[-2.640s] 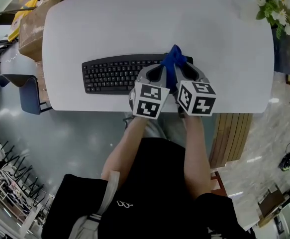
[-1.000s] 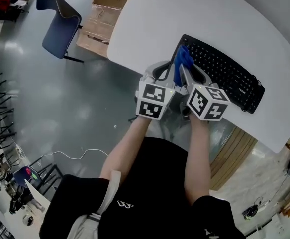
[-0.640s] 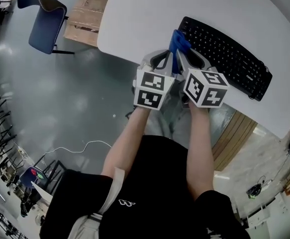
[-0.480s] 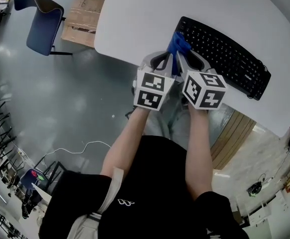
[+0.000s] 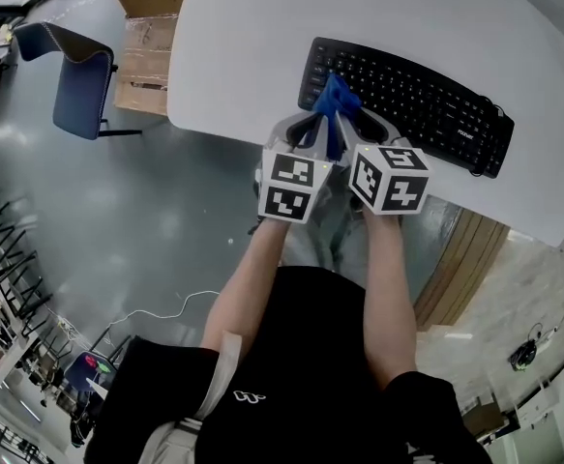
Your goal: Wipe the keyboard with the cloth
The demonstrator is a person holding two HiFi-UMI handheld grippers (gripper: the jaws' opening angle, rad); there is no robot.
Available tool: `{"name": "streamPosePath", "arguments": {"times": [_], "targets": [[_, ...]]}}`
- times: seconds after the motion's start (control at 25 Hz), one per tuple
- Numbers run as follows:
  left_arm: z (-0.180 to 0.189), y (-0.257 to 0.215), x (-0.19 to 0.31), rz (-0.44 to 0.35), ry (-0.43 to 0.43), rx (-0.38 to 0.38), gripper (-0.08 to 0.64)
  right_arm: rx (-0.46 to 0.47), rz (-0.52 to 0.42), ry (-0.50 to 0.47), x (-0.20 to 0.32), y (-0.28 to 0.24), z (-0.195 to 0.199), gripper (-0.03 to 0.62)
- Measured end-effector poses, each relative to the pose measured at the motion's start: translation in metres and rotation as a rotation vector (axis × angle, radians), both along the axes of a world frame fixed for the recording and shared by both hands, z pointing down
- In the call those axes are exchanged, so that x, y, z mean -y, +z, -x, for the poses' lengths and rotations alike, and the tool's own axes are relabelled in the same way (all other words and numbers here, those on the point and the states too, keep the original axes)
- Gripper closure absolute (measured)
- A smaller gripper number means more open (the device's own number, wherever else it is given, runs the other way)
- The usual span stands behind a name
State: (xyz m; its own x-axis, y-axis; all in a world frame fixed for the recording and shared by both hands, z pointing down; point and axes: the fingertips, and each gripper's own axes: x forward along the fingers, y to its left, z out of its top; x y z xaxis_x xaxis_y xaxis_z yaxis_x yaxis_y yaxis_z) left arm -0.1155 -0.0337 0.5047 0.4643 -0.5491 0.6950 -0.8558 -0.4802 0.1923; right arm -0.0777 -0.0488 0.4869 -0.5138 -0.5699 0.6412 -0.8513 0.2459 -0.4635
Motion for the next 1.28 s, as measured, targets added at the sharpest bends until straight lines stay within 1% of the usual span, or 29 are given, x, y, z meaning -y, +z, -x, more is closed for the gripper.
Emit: {"name": "streamPosePath", "arguments": {"times": [0.6,1.28], "targets": [[-0.053,0.002,-0.007,-0.003,0.087,0.027,0.561,0.01,0.013,0.073,-0.01,0.005,-0.056,0.508],[-0.12,-0.004,-0.019,0.001,0.186,0.03,0.561,0.005,0.017,0.158,-0.025,0.0,-0.124,0.508]]}}
